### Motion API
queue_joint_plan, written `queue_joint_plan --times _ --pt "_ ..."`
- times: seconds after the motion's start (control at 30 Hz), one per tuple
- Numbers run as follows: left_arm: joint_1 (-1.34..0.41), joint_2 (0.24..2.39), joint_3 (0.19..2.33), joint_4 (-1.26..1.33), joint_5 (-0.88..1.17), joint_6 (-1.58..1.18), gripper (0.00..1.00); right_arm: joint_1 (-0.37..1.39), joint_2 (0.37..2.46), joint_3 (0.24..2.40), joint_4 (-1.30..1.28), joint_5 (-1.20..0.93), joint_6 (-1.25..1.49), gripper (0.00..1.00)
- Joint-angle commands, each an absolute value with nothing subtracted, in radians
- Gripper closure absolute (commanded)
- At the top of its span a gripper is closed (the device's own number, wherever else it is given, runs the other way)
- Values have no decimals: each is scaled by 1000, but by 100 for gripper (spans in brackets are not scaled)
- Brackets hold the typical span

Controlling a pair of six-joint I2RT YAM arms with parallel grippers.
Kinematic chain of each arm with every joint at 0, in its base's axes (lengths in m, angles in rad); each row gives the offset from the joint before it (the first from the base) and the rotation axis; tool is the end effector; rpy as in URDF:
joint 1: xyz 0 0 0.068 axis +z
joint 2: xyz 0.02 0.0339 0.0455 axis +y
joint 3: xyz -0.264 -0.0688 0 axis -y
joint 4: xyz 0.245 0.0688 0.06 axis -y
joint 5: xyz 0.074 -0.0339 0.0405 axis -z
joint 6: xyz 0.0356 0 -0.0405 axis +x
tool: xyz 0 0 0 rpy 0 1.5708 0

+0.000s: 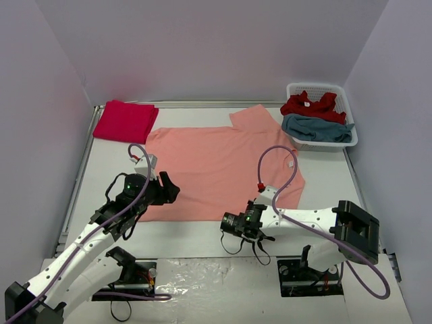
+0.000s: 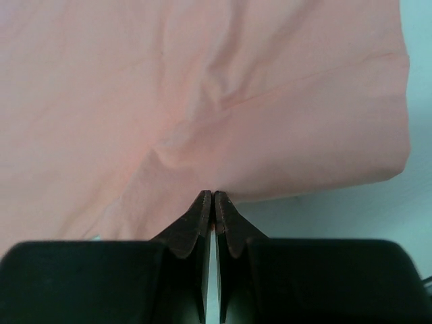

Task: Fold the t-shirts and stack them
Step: Grap the side of the flattened tshirt closest away from the robot with both arms

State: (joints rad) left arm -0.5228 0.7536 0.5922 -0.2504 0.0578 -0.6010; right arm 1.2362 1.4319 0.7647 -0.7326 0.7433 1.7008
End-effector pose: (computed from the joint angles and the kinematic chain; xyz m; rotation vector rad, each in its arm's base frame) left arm 0.1543 -0.0913 0.2702 -0.0417 2.0677 -0.7716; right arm 0.0983 0.2094 0.1717 0.6263 2.3016 0.1084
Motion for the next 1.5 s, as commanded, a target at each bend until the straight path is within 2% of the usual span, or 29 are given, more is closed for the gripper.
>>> queue_joint_plan --times 0.0,0.47,0.83,0.87,1.07,1.1,1.13,1.2,1.23,1.27,1.47 --pt "-529 746 600 -256 41 -580 45 1186 1408 830 -815 857 1635 100" --pt "-532 767 604 -255 28 -575 45 976 1480 1012 -799 942 1352 100" --pt "-534 785 612 -268 9 -569 45 842 1618 1088 -597 891 1085 100" --pt "-534 787 614 -270 9 -569 45 835 1627 1086 -577 882 1044 97" --pt "-532 784 615 -285 -23 -566 44 766 1724 1118 -465 828 914 100" --pt "-532 784 615 -287 -25 -566 44 758 1735 1127 -456 824 899 99" --pt "-534 782 617 -291 -28 -565 44 755 1746 1137 -443 819 888 88" --pt "-534 784 620 -293 -37 -565 44 752 1770 1164 -433 813 853 78" --pt "-534 784 623 -299 -40 -563 44 749 1776 1173 -431 813 844 69" --pt "-532 784 624 -301 -44 -563 44 749 1779 1183 -431 813 835 65" --pt "-534 784 632 -316 -72 -558 44 746 1734 1210 -430 819 769 59"
